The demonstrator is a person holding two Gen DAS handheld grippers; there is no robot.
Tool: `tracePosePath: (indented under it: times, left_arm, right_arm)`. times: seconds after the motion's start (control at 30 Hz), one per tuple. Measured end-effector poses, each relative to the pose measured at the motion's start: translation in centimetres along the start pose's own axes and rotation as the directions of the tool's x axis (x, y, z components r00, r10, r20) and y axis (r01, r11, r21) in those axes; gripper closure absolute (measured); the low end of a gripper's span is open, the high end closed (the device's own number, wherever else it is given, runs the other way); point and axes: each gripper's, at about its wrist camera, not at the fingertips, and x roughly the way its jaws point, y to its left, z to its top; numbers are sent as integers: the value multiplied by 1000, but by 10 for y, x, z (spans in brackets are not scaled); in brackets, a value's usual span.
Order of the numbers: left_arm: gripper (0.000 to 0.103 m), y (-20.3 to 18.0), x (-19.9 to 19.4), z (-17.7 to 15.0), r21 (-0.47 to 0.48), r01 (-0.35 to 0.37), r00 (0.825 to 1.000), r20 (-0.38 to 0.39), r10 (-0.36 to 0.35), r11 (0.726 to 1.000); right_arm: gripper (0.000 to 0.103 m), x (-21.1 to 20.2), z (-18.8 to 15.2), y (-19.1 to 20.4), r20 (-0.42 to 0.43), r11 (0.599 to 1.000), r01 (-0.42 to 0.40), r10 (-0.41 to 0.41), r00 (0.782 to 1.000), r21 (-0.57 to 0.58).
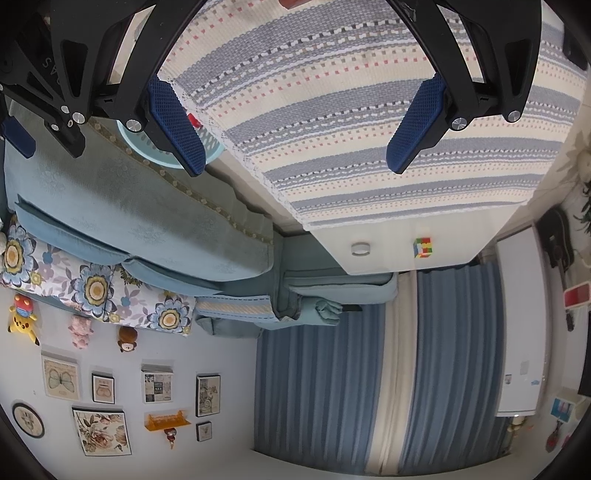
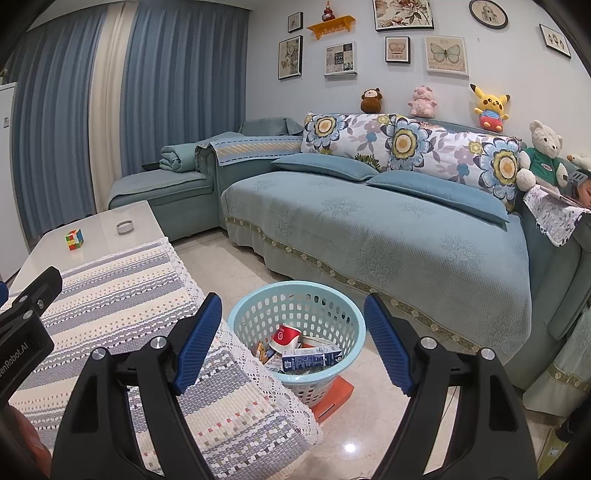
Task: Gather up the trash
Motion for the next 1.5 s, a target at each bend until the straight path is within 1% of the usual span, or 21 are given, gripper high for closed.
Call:
tracePosePath:
  times: [0.33, 0.9, 1.5]
  left_arm:
    - [8, 0, 0, 2, -1, 2, 1000, -2, -2, 1000]
    - [8, -3, -2, 5, -11, -20, 1000, -6, 20, 1000]
    - [8, -9, -4, 4, 14, -50, 999, 7, 50, 999]
  right_arm:
    - [28, 0, 0, 0, -1, 1000, -1, 1, 1000, 0]
    - [28, 0, 1, 0, -3, 1000, -3, 3, 1000, 0]
    - [27, 1, 2, 1, -4, 1000, -3, 3, 1000, -1]
